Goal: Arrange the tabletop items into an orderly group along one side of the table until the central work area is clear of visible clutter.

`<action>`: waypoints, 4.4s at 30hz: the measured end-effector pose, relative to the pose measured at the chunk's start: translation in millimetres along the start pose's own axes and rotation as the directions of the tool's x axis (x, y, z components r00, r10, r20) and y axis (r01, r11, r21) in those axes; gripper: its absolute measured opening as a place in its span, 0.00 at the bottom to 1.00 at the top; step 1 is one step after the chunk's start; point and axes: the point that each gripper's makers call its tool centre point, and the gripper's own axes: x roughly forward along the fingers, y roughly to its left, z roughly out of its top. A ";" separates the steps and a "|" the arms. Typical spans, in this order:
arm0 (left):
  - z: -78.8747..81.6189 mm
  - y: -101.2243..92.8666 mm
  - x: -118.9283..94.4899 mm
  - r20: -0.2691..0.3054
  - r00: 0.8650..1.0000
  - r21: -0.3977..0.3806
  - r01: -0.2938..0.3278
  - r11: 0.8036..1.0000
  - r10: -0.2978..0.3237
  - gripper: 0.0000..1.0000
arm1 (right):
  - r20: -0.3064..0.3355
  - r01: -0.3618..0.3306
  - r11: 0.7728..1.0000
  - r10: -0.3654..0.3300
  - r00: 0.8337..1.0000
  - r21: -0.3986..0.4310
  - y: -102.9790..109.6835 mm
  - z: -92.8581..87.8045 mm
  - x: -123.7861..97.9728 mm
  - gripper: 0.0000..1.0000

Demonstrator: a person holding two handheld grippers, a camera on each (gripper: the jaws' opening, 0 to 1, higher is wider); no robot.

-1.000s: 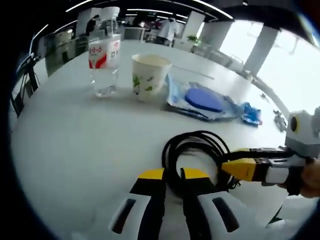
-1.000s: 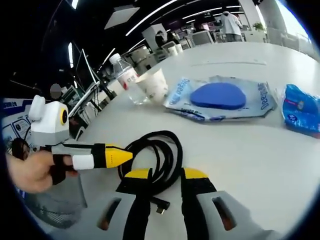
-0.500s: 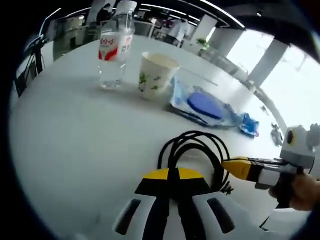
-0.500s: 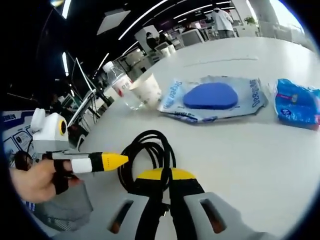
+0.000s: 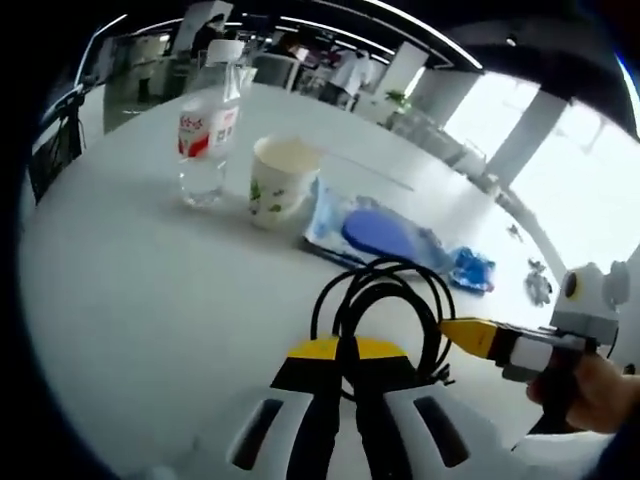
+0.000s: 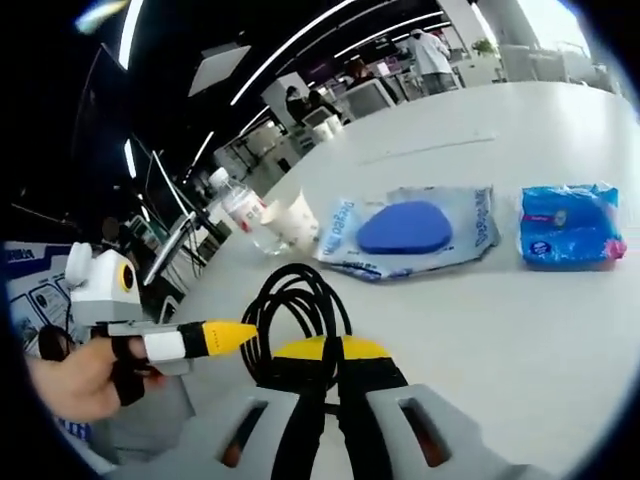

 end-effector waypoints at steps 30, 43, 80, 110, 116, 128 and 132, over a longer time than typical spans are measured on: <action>-38.1 -149.2 44.1 -0.121 0.975 0.119 0.203 0.972 -0.189 0.00 | 0.121 0.179 0.971 -0.199 0.972 0.159 -105.8 -1.2 -120.0 0.00; -57.5 -191.3 61.6 -0.177 0.959 0.163 0.249 0.955 -0.220 0.00 | 0.147 0.225 0.952 -0.257 0.955 0.206 -138.9 -7.7 -155.9 0.00; -48.8 -161.5 104.0 -0.268 0.950 0.186 0.213 0.959 -0.159 0.00 | 0.053 0.271 0.945 -0.285 0.957 0.183 -159.0 -10.6 -106.0 0.00; -58.3 -152.8 119.2 -0.242 0.963 0.187 0.169 0.968 -0.122 0.00 | 0.039 0.275 0.956 -0.280 0.959 0.100 -172.0 -18.5 -95.4 0.02; -57.9 -152.6 118.8 -0.220 0.968 0.174 0.164 0.971 -0.124 0.00 | 0.044 0.269 0.959 -0.274 0.961 0.094 -172.7 -18.8 -95.1 0.02; -57.8 -152.6 118.5 -0.183 0.973 0.163 0.171 0.972 -0.141 0.00 | 0.061 0.251 0.965 -0.256 0.965 0.076 -172.1 -18.7 -95.3 0.02; -57.3 -152.6 118.0 -0.175 0.975 0.146 0.164 0.976 -0.138 0.00 | 0.061 0.244 0.967 -0.249 0.967 0.071 -171.5 -18.5 -95.2 0.02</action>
